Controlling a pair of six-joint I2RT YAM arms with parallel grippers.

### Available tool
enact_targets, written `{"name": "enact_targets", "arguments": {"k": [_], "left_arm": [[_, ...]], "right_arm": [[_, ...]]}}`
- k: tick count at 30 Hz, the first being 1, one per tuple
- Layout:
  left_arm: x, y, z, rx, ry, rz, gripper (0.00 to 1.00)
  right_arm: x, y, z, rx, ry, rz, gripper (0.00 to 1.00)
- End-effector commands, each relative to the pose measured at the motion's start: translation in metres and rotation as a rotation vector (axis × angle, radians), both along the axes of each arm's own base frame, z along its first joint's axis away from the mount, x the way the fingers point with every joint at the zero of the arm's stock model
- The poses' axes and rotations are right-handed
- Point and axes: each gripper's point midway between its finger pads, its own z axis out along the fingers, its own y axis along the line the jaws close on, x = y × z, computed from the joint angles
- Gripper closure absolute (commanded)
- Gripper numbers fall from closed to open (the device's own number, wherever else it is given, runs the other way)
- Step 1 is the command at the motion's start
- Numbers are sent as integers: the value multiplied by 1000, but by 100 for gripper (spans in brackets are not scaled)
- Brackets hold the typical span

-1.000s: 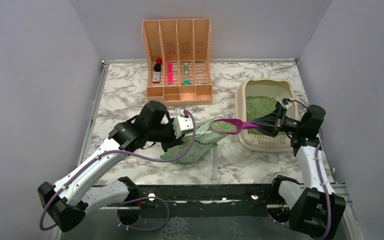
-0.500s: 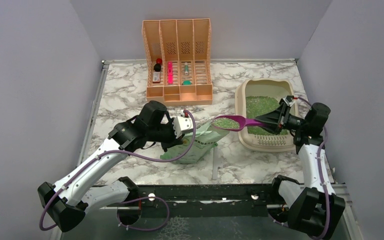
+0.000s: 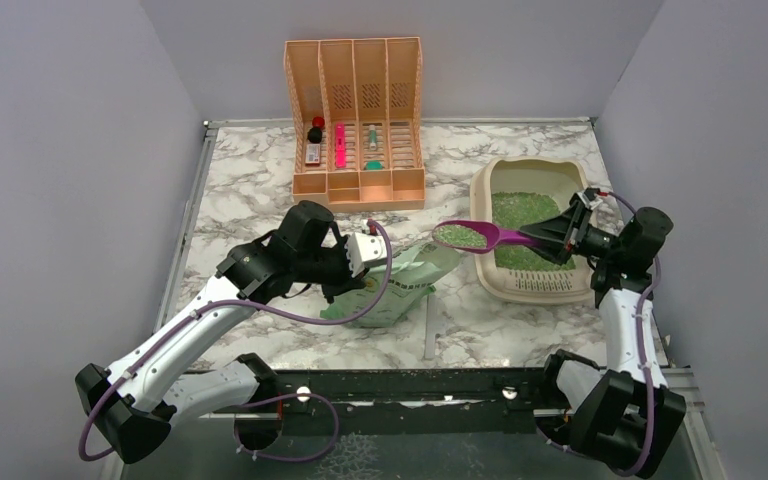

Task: Fill the litter box with clean litter
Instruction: 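Scoop the cat litter from the cat litter bag, then pour the cat litter into the litter box.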

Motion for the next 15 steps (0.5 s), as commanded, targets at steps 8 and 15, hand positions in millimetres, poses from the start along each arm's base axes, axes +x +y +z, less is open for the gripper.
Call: {"name": "enact_targets", "arguments": {"k": [8, 15], "left_arm": [[2, -17, 45, -130, -95, -58, 100], [2, -16, 43, -124, -101, -63, 100]], "right_arm": [[29, -30, 6, -16, -55, -103, 99], [46, -63, 6, -21, -61, -197, 99]]}}
